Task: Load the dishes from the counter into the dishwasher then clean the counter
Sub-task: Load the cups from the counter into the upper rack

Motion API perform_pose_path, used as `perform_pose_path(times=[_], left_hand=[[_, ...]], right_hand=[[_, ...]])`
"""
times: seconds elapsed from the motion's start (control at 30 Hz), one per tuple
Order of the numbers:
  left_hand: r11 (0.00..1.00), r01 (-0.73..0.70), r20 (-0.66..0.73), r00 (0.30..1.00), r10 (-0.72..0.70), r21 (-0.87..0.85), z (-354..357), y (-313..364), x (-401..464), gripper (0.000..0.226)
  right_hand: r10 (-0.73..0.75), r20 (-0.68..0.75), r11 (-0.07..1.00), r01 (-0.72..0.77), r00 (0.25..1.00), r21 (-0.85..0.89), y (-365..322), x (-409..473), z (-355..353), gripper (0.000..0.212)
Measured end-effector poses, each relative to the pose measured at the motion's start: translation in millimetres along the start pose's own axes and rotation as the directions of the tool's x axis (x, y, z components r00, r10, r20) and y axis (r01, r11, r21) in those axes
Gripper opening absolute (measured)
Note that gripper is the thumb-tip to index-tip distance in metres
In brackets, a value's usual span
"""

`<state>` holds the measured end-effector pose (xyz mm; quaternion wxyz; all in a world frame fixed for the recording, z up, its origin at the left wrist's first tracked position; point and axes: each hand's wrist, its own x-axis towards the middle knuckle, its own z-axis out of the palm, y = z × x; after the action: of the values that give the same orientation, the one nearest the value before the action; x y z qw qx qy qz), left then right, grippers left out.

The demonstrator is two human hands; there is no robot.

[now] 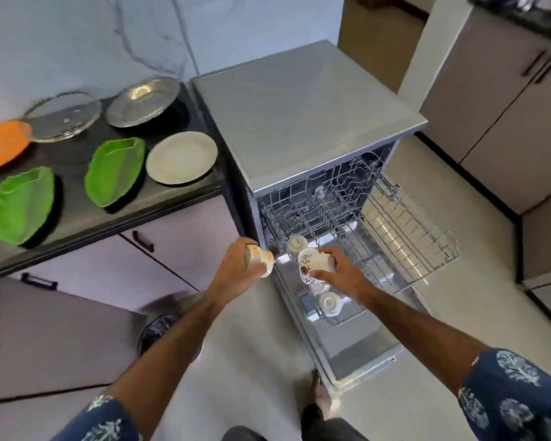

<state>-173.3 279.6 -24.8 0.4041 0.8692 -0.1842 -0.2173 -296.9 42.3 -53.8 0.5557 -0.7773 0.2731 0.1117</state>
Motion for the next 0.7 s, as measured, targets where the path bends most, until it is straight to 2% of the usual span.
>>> perform_pose_path(times=[0.27, 0.43, 0.57, 0.7], left_hand=[[0.995, -0.003, 0.006, 1.0, 0.002, 0.098, 46.9, -16.5, 109.8, 0.049], [0.999, 0.034, -0.072, 0.997, -0.036, -0.02, 63.2, -49.0, 140.3, 0.054], [0.999, -0.003, -0.061, 0.998, 0.0, -0.05, 64.1, -71.8, 144.9, 0.053], [0.997, -0.019, -0.041, 0.999, 0.016, -0.071, 59.1, -85.5, 151.0, 0.048]], right_hand=[[-0.02, -0.05, 0.991, 0.013, 0.999, -0.13, 8.6, 146.0, -29.9, 0.074], [-0.09, -0.035, 0.952, 0.076, 0.995, -0.297, 14.0, 242.0, -6.1, 0.076], [-0.083, -0.003, 0.891, 0.073, 0.997, -0.448, 19.0, 295.3, 19.6, 0.075], [-0.132, 0.015, 0.736, 0.108, 0.991, -0.668, 25.0, 321.0, 40.4, 0.074]])
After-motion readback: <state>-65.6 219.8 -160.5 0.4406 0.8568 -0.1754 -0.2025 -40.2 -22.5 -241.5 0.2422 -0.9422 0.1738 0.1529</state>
